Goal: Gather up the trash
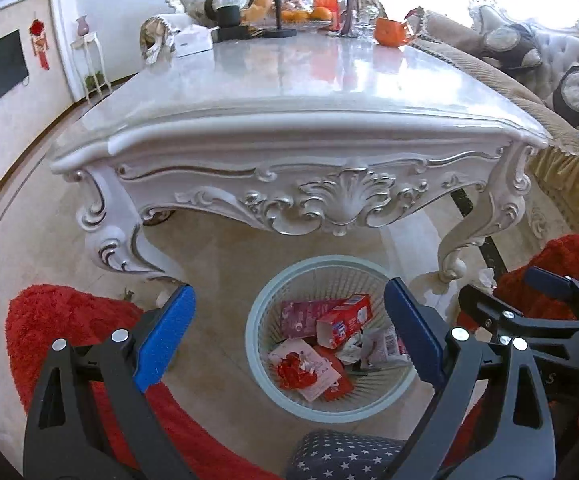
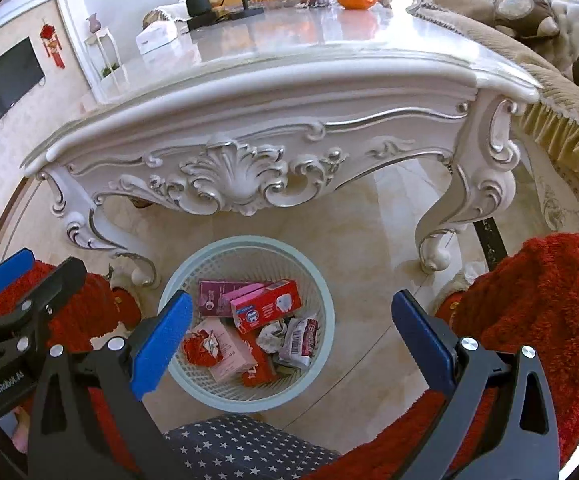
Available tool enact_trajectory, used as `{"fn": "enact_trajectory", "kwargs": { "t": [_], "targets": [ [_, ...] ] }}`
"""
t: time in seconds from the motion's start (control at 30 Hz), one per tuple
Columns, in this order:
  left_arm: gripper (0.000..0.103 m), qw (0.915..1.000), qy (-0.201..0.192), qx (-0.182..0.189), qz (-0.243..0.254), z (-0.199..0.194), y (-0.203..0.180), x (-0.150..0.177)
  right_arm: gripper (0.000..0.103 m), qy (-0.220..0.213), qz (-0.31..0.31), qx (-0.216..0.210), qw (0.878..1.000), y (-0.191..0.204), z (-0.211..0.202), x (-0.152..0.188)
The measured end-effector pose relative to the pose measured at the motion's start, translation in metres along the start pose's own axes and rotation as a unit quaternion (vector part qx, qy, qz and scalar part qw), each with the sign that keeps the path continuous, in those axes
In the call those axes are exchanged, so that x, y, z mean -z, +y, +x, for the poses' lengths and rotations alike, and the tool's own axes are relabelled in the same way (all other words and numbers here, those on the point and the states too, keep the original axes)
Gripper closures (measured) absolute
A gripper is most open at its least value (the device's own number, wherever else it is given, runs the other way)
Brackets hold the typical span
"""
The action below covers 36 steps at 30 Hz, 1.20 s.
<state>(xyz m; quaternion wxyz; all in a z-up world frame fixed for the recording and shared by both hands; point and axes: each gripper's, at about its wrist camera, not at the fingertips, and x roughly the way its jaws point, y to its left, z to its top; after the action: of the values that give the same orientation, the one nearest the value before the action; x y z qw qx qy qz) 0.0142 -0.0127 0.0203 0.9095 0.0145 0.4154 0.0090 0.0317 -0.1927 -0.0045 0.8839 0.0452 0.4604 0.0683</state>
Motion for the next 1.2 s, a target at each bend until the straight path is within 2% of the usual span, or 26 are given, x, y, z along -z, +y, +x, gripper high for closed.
{"fn": "enact_trajectory", "kwargs": {
  "t": [0.23, 0.77, 1.2],
  "targets": [
    [0.011, 0.9985, -0.008, 0.050, -0.019, -0.005, 0.002, 0.002, 0.008, -0.006, 0.010, 0.008, 1.000, -0.005, -0.006, 0.002],
    [0.011, 0.9989, 0.006, 0.041, -0.020, -0.003, 0.002, 0.003, 0.008, -0.028, -0.010, 0.020, 0.999, 0.005, -0.017, -0.002],
    [0.011, 0.9992, 0.000, 0.034, -0.019, -0.008, 0.002, 0.003, 0.008, -0.033, -0.004, 0.025, 0.999, 0.001, -0.020, -0.003]
  ]
}}
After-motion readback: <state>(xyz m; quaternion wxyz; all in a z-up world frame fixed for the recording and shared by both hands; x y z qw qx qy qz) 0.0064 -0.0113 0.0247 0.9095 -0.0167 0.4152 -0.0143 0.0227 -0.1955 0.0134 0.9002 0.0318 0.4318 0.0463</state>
